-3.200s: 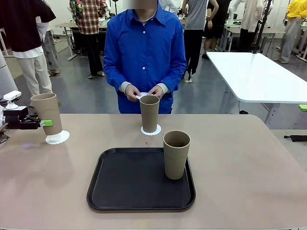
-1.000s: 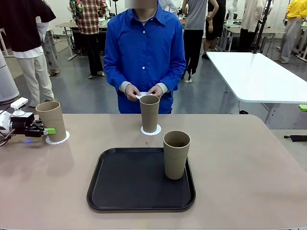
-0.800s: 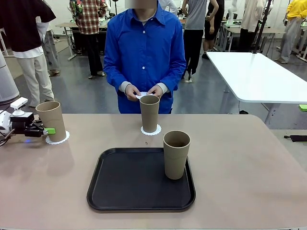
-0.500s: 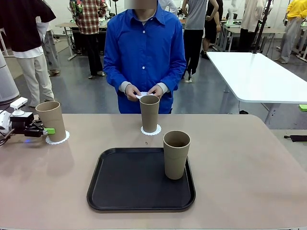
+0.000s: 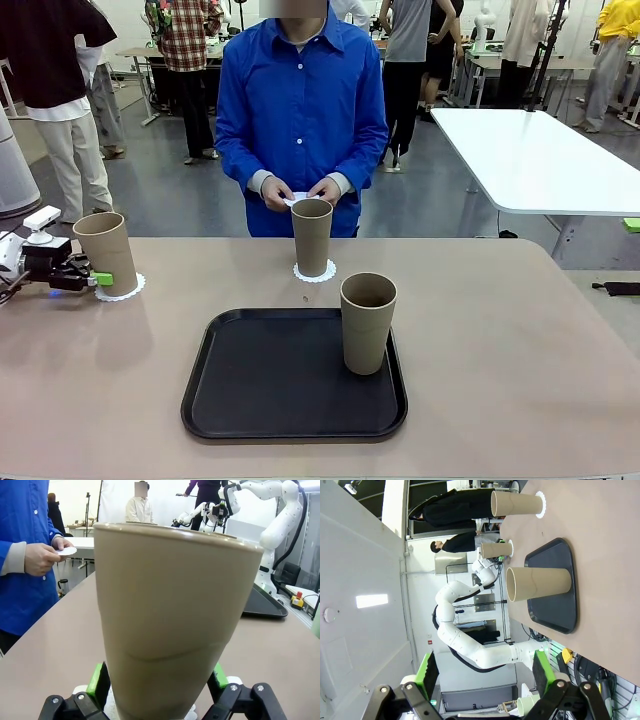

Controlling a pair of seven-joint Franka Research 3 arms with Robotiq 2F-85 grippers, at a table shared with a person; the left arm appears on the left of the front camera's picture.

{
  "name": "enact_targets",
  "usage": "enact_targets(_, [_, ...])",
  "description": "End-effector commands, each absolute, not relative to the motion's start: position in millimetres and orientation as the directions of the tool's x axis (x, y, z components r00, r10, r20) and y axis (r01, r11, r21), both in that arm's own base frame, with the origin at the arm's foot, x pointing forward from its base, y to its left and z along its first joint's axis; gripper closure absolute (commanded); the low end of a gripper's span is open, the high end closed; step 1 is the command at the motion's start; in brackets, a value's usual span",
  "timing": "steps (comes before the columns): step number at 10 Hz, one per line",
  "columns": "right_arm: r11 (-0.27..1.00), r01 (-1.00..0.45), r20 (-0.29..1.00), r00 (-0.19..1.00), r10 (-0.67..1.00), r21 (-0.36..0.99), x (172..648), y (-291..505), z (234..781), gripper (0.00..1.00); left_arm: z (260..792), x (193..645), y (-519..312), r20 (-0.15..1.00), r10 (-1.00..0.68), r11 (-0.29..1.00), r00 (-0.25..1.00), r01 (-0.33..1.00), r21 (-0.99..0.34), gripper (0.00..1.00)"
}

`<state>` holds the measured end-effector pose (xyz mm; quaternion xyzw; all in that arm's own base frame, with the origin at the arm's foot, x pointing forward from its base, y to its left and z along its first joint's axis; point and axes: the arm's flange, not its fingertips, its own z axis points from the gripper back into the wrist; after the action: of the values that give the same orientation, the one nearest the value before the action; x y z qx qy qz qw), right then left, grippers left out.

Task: Place coasters on the table and set cups on them.
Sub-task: Take one Reusable plastic cup from the Flat Tray and place it on a coaster set by the human.

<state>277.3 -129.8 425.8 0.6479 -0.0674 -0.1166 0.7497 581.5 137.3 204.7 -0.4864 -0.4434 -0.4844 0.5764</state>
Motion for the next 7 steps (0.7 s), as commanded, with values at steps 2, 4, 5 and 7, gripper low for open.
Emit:
enact_targets(2, [0.128, 0.08, -0.044, 0.964, -0.263, 0.988, 277.4, -129.5, 427.5, 0.0, 208.1, 586.3, 143.1, 0.98, -0.131, 0.027, 0.147, 0.989, -0.144, 0.0])
enact_targets(4, [0.128, 0.08, -0.044, 0.964, -0.263, 0.988, 277.4, -129.5, 427.5, 0.0, 210.0, 587.4, 144.4, 0.981, -0.13, 0.027, 0.144, 0.99, -0.142, 0.0])
enact_targets(5, [0.128, 0.08, -0.044, 0.964, -0.263, 0.988, 277.4, -129.5, 427.5, 0.0, 210.5, 587.2, 145.2, 0.981, -0.133, 0.027, 0.142, 0.99, -0.14, 0.0])
enact_targets(7, [0.128, 0.08, -0.044, 0.964, -0.263, 0.988, 277.4, -129.5, 427.5, 0.0, 213.1, 587.3, 148.4, 0.981, -0.135, 0.025, 0.139, 0.99, -0.137, 0.0])
